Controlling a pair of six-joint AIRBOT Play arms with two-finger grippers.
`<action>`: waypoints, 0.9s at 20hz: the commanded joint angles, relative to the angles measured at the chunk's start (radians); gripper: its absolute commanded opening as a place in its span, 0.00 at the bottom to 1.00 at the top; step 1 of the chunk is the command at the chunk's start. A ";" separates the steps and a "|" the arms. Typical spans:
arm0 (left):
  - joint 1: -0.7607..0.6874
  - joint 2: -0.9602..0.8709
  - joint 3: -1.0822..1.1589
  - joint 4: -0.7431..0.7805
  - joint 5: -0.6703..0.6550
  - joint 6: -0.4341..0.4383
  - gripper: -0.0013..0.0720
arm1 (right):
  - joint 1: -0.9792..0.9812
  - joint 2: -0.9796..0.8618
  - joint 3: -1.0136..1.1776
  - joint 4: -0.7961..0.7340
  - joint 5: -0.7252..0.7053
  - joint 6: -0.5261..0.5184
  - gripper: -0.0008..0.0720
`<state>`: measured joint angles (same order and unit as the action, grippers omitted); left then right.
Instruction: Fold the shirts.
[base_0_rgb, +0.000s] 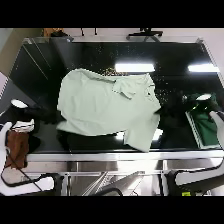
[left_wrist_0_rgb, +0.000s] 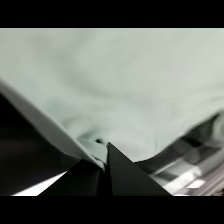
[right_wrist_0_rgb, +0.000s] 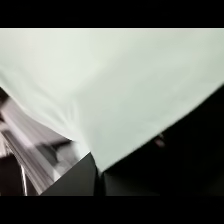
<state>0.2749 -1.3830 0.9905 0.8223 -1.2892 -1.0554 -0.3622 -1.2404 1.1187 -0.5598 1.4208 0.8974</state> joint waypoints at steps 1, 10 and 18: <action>0.016 0.246 0.173 -0.312 -0.121 0.018 0.04 | -0.050 0.175 0.222 0.321 0.018 -0.084 0.04; 0.462 0.735 0.669 -0.536 0.122 -0.106 0.04 | -0.291 0.521 0.713 0.502 -0.246 -0.103 0.04; 0.235 0.517 0.446 -0.472 0.023 -0.014 0.04 | -0.248 0.380 0.605 0.422 -0.087 -0.090 0.04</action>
<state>0.6430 -0.7715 1.5295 0.3035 -1.2465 -1.1236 -0.6411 -0.7914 1.7809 -0.1165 1.2583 0.7979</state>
